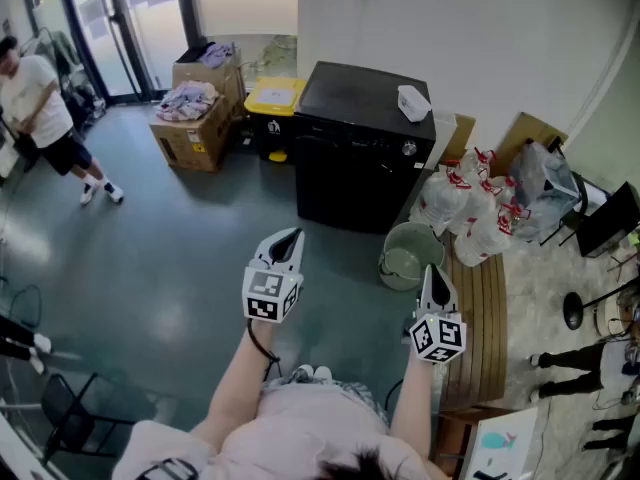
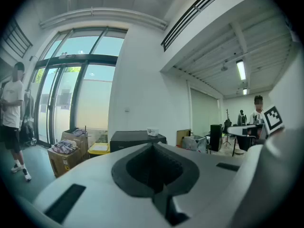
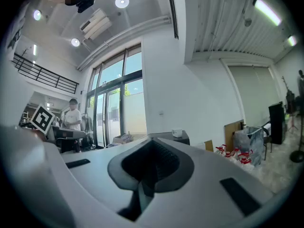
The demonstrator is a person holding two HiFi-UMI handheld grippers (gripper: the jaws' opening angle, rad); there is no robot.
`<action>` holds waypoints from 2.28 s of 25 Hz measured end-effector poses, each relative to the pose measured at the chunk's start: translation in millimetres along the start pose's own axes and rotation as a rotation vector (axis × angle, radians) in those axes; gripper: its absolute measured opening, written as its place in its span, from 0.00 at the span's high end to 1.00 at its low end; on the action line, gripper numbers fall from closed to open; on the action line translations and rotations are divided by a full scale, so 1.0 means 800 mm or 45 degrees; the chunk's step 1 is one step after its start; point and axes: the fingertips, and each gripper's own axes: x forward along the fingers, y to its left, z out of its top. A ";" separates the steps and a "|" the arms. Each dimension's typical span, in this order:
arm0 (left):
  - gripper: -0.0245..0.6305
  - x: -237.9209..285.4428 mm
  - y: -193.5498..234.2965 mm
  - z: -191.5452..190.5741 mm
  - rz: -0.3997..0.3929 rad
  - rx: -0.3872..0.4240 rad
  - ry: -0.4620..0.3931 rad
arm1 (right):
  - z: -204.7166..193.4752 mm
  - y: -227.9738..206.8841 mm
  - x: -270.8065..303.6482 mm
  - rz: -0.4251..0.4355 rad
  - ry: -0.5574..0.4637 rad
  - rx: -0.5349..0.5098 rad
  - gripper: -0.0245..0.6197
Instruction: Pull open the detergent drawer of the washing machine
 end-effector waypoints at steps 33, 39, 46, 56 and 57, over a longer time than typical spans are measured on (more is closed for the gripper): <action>0.92 -0.004 -0.023 -0.022 -0.082 -0.054 0.042 | -0.014 0.011 -0.008 0.085 -0.003 0.147 0.87; 0.76 -0.006 -0.024 -0.021 -0.125 -0.061 0.034 | -0.005 0.016 -0.008 0.099 -0.050 0.179 0.66; 0.49 -0.005 -0.017 -0.022 -0.155 -0.085 0.016 | -0.005 0.018 -0.001 0.056 -0.052 0.198 0.40; 0.42 0.006 0.006 -0.014 -0.159 -0.075 0.004 | -0.008 0.034 0.023 0.034 -0.032 0.209 0.28; 0.42 0.006 0.009 -0.014 -0.161 -0.070 0.003 | -0.009 0.036 0.024 0.030 -0.034 0.209 0.28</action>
